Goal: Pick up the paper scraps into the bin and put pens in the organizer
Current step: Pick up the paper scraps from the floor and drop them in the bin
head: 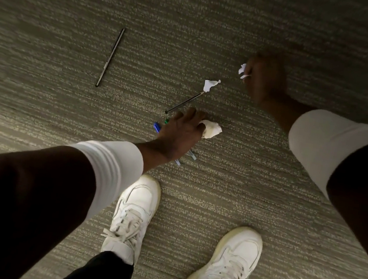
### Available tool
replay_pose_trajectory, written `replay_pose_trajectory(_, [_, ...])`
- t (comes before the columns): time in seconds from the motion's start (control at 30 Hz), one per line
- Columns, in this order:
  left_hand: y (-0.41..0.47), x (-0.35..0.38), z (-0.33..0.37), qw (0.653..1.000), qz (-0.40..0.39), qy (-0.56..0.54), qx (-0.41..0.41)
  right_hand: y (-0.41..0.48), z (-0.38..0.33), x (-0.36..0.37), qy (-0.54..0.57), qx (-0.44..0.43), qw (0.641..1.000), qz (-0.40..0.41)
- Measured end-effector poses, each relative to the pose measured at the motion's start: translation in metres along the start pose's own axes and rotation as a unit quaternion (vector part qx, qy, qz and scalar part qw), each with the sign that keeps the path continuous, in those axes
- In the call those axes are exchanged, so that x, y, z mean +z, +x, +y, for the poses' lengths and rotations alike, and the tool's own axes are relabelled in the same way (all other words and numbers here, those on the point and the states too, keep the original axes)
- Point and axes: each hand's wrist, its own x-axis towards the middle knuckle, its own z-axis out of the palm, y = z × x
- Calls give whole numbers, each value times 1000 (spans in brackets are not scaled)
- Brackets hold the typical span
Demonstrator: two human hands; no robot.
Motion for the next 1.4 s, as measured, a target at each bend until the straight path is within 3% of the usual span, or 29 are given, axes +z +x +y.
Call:
replay_pose_trajectory(0.2, [-2, 5, 3, 1000, -3, 12, -1, -16, -12, 21, -46, -76, 996, -6])
replay_pose_trajectory(0.4, [-4, -2, -4, 991, -24, -128, -41, -36, -9, 27, -39, -21, 999, 11])
replay_pose_trajectory(0.57, [-14, -29, -11, 941, 83, -289, -155, -56, -4, 13, 8, -23, 999, 39])
replay_pose_trajectory(0.8, [-27, -52, -20, 870, 158, -351, -310, -57, -33, -12, 59, -36, 998, -16])
replay_pose_trajectory(0.93, [-50, -53, -26, 866, 138, -347, -332, -46, -59, -18, 15, -91, 995, -49])
replay_pose_trajectory(1.13, [-86, -39, -31, 866, 123, -357, -329, -29, -83, 11, -15, -84, 995, -51])
replay_pose_trajectory(1.27, [-104, -30, -31, 871, 96, -349, -333, -29, -85, 31, -47, -31, 998, -7])
replay_pose_trajectory(1.4, [-114, -34, -31, 878, 72, -334, -336, -61, -75, 23, -27, 25, 999, -31])
